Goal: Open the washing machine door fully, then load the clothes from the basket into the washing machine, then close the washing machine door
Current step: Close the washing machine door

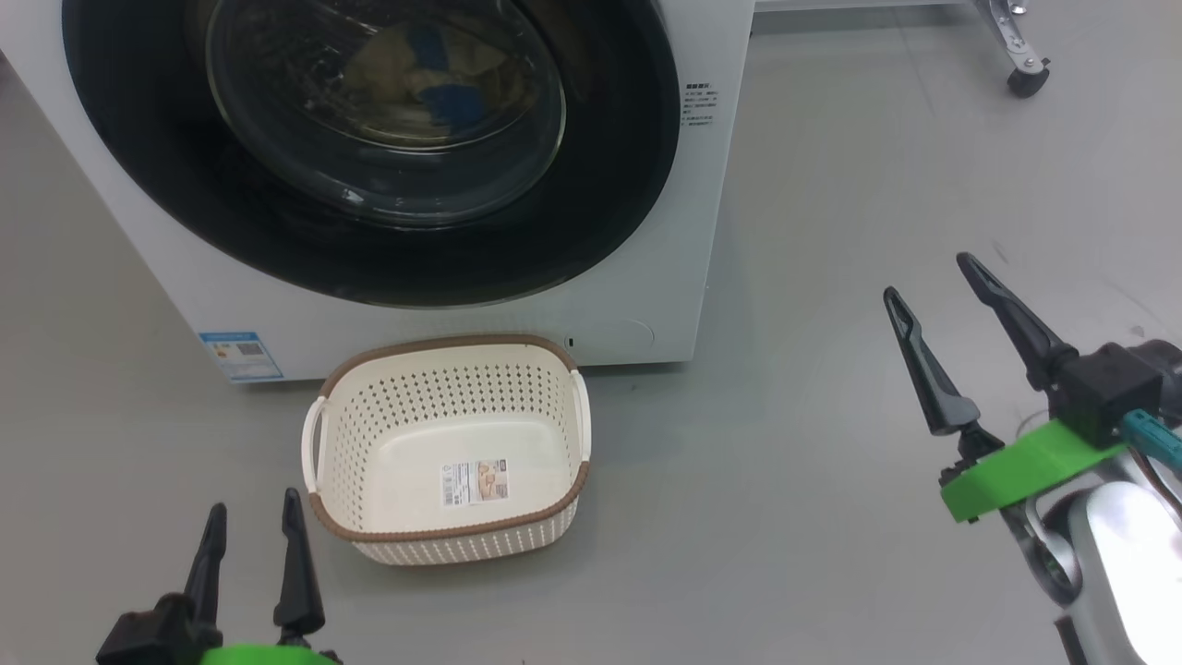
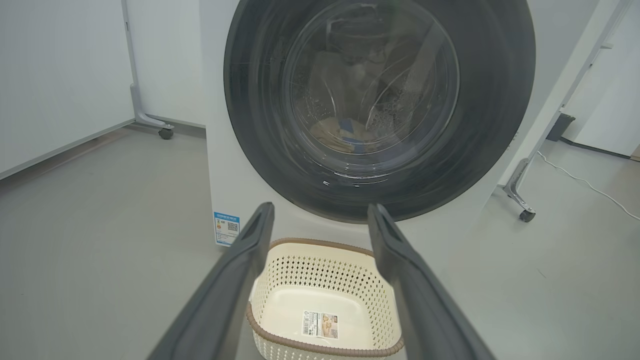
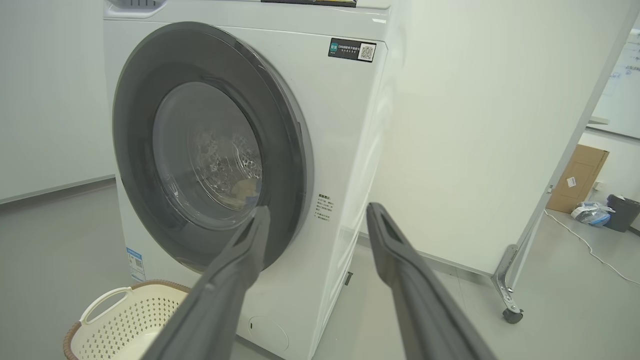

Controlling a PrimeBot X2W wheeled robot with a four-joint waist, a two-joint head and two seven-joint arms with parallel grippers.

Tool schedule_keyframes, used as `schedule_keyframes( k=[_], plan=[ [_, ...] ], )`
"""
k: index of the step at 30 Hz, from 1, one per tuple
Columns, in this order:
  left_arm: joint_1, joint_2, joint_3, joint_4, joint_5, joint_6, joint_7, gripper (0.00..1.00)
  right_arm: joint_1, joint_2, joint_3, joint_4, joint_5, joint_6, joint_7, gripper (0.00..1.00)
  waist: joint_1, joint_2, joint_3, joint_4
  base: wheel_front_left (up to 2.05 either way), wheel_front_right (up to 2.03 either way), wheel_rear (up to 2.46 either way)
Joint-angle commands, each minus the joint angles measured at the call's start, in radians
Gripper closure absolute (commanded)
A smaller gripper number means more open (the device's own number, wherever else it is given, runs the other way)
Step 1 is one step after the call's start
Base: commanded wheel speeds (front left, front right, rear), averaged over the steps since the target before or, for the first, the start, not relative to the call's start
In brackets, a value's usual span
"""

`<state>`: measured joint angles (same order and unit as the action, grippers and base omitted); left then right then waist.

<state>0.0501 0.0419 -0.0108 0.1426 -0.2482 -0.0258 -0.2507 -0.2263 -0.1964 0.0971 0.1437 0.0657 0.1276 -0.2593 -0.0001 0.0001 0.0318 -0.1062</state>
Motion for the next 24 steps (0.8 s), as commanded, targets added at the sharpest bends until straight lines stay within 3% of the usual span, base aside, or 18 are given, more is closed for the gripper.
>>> schedule_keyframes(
  k=[1,24],
  plan=[
    [-0.009,0.008,0.035,-0.024,-0.004,-0.001,-0.011,0.00,-0.001,-0.001,-0.009,-0.034,-0.010,0.003,-0.002,0.00,0.0001,-0.0001,-0.008,-0.002,0.00,0.00,0.00],
    [0.018,0.008,0.042,-0.023,-0.020,-0.022,-0.011,0.00,0.210,0.086,-0.162,-0.037,-0.037,0.003,-0.002,0.00,0.0001,-0.0001,-0.030,-0.018,0.00,0.00,0.00]
  ],
)
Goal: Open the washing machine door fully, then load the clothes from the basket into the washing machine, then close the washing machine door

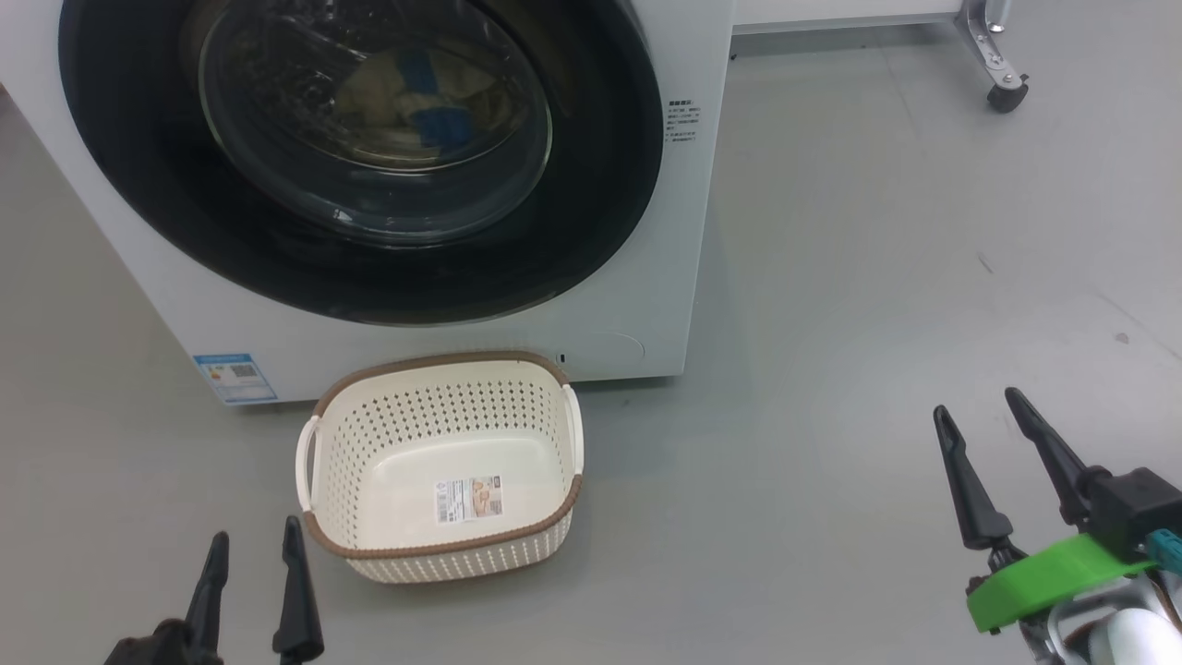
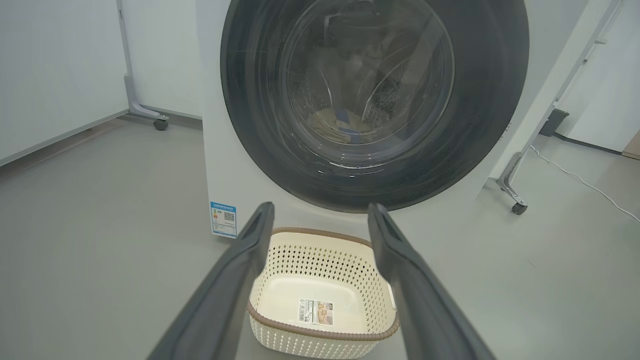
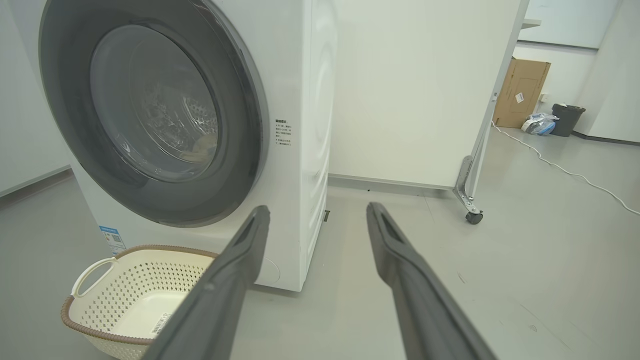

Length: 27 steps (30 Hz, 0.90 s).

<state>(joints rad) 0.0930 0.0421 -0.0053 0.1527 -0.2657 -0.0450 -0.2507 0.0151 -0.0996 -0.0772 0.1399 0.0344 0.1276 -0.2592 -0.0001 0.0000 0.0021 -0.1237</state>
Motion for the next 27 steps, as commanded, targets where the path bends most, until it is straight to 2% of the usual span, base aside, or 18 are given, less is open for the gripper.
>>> schedule_keyframes(
  k=[1,7,20,21,27],
  plan=[
    [-0.024,0.008,0.037,-0.041,-0.006,-0.007,-0.011,0.00,-0.029,-0.009,0.012,-0.033,-0.006,0.003,-0.003,0.00,0.0001,0.0000,-0.002,-0.002,0.00,0.00,0.00],
    [-0.014,0.008,0.041,-0.054,0.000,-0.019,-0.011,0.00,-0.024,0.001,0.001,-0.038,-0.009,0.003,-0.003,0.00,0.0001,0.0000,-0.004,-0.004,0.00,0.00,0.00],
    [-0.014,0.008,0.046,-0.049,0.017,-0.012,-0.011,0.00,-0.027,0.008,-0.011,-0.039,-0.008,0.003,-0.003,0.00,0.0001,0.0000,0.002,0.001,0.00,0.00,0.00],
    [0.012,0.000,0.007,-0.018,0.010,-0.015,0.000,1.00,0.001,0.017,-0.024,-0.005,-0.001,0.000,0.000,1.00,0.0001,0.0000,0.002,0.001,0.00,0.00,0.00],
    [0.028,-0.010,-0.001,0.061,0.005,-0.016,0.006,1.00,0.031,0.032,-0.014,0.074,0.005,0.000,0.007,1.00,0.0001,0.0000,0.002,0.002,0.00,0.00,0.00]
  ],
)
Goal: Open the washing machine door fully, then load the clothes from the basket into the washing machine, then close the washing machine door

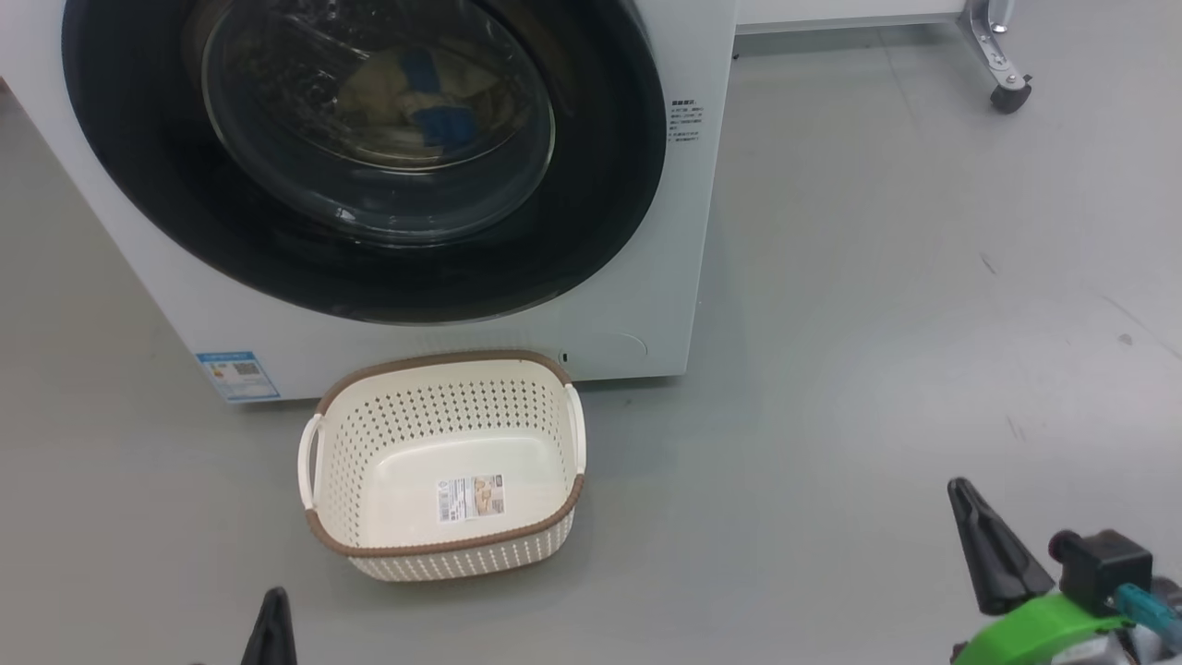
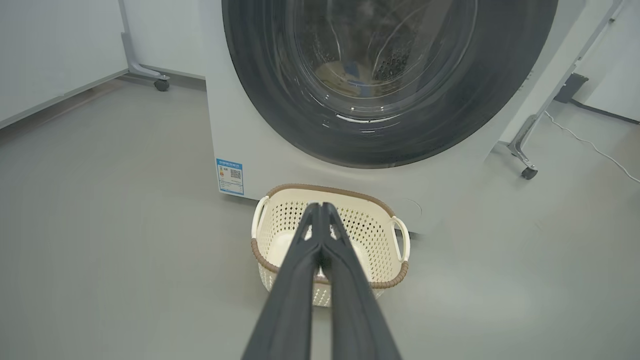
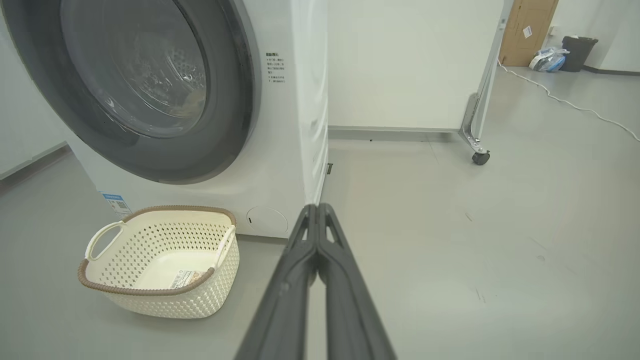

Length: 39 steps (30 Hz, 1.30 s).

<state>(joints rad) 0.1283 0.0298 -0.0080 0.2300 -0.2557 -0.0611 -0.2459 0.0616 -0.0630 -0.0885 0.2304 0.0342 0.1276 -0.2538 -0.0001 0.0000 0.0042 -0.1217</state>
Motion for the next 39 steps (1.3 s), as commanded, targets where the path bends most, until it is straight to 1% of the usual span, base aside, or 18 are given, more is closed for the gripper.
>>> schedule_keyframes(
  k=[1,39],
  plan=[
    [-0.010,0.002,0.004,-0.015,-0.015,-0.001,0.005,1.00,-0.018,-0.005,-0.004,-0.015,0.017,0.000,0.005,1.00,0.0001,0.0000,0.000,0.001,0.00,0.00,0.00],
    [-0.081,0.008,0.040,-0.006,-0.438,-0.023,0.116,1.00,-0.064,0.001,-0.010,-0.007,0.509,0.001,0.119,1.00,0.0001,0.0000,0.000,0.039,0.00,0.00,0.00]
  ],
)
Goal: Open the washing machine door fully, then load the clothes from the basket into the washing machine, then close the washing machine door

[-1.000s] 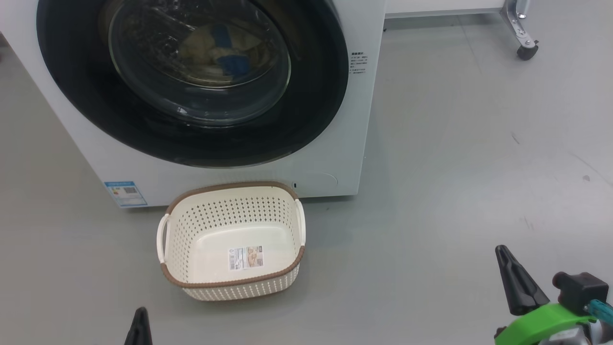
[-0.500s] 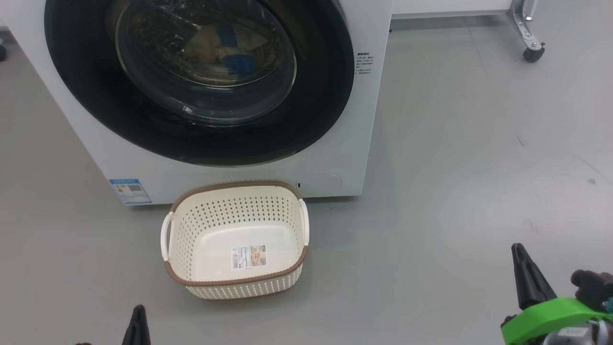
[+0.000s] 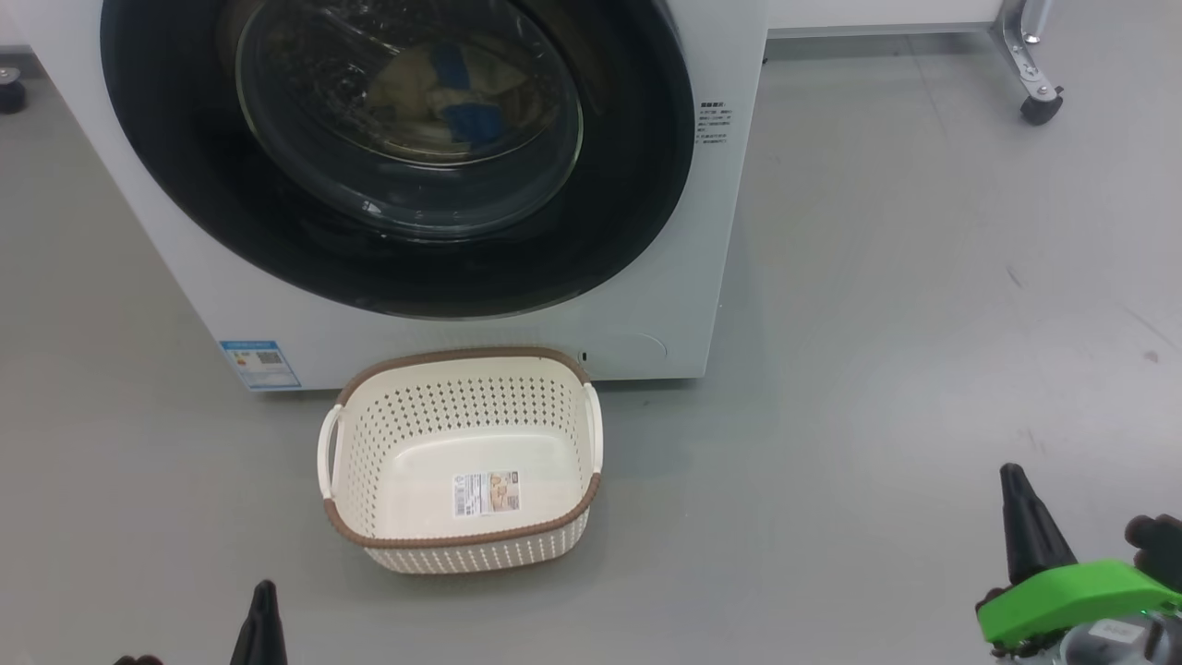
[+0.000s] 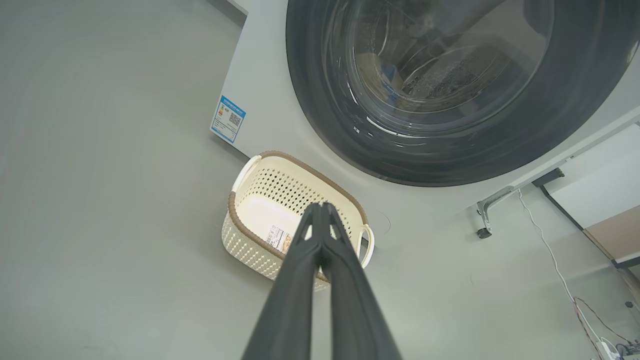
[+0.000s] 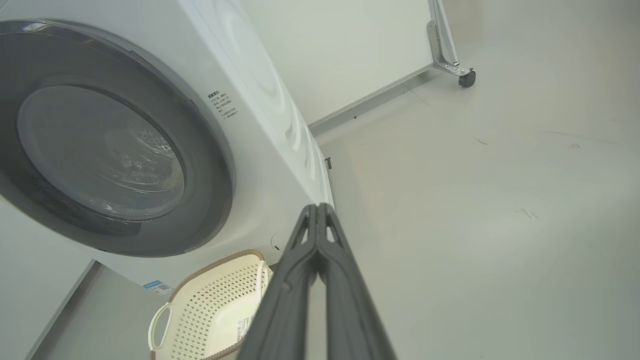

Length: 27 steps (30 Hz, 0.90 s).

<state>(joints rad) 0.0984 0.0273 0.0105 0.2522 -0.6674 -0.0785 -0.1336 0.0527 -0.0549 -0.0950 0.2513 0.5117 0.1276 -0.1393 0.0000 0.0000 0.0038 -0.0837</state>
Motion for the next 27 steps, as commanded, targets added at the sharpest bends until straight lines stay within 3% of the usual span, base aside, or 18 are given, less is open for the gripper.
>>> schedule_keyframes(
  k=[1,27],
  plan=[
    [-0.053,0.011,0.023,-0.028,-0.037,-0.006,0.007,1.00,-0.057,-0.007,-0.003,-0.028,0.044,0.001,0.007,1.00,0.0000,0.0000,0.000,0.002,0.00,0.00,0.00],
    [-0.099,0.014,0.047,-0.022,-0.307,-0.020,0.078,1.00,-0.088,-0.004,-0.008,-0.022,0.358,0.002,0.081,1.00,0.0000,0.0000,0.000,0.027,0.00,0.00,0.00]
  ],
)
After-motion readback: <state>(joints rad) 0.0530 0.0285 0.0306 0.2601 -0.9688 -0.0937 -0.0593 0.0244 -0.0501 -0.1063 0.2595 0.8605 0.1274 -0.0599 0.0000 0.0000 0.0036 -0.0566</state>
